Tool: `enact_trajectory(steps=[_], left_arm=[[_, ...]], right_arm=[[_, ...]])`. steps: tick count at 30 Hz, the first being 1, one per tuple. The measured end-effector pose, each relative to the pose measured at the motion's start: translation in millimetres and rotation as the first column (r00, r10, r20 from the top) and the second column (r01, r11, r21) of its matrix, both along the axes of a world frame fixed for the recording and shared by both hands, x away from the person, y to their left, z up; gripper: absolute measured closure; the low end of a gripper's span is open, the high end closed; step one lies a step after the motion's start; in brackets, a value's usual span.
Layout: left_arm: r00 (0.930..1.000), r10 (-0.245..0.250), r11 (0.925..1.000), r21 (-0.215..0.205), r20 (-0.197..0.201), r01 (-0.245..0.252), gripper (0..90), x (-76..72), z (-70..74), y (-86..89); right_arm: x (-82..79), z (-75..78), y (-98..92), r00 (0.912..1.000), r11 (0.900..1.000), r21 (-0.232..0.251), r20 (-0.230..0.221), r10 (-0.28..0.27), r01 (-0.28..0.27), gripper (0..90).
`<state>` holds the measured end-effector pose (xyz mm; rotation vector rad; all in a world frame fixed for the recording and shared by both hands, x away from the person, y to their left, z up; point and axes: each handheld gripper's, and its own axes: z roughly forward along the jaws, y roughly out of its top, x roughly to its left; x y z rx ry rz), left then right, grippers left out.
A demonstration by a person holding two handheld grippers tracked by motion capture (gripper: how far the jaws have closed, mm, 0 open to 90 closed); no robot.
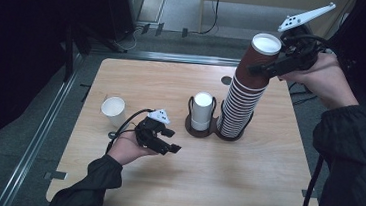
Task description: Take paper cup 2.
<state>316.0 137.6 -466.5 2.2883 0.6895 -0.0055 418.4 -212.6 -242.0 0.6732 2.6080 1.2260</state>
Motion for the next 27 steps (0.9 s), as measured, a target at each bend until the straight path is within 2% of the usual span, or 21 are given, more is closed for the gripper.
enact_trajectory(steps=[8,9,10,25,27], left_arm=[[1.0,-0.003,1.0,-0.005,0.0,0.003,34.2,-1.2,1.0,-0.8],[1.0,-0.008,1.0,-0.006,0.003,0.008,34.2,-1.5,1.4,-1.0],[0.9999,-0.01,0.9999,-0.006,0.005,0.01,34.2,-2.0,1.9,-2.1],[0.9999,-0.015,0.9999,0.001,0.001,0.015,34.2,-1.6,1.0,-1.1],[0.9999,-0.011,0.9999,-0.005,0.001,0.011,34.1,-1.7,1.1,-1.1]], right_arm=[[-0.6,4.4,-0.7,1.0,1.0,0.01,0.008,-0.002,0.002,17.9],[-2.2,11.1,-2.5,0.9998,0.999,0.045,0.017,-0.009,0.009,18.0],[-2.7,14.1,-2.8,0.9997,0.999,0.049,0.022,-0.009,0.008,18.0],[-17.7,56.0,-3.5,0.9965,0.998,0.067,0.08,-0.026,0.02,18.0],[-22.0,64.5,-5.1,0.9945,0.997,0.073,0.1,-0.03,0.023,17.9]])
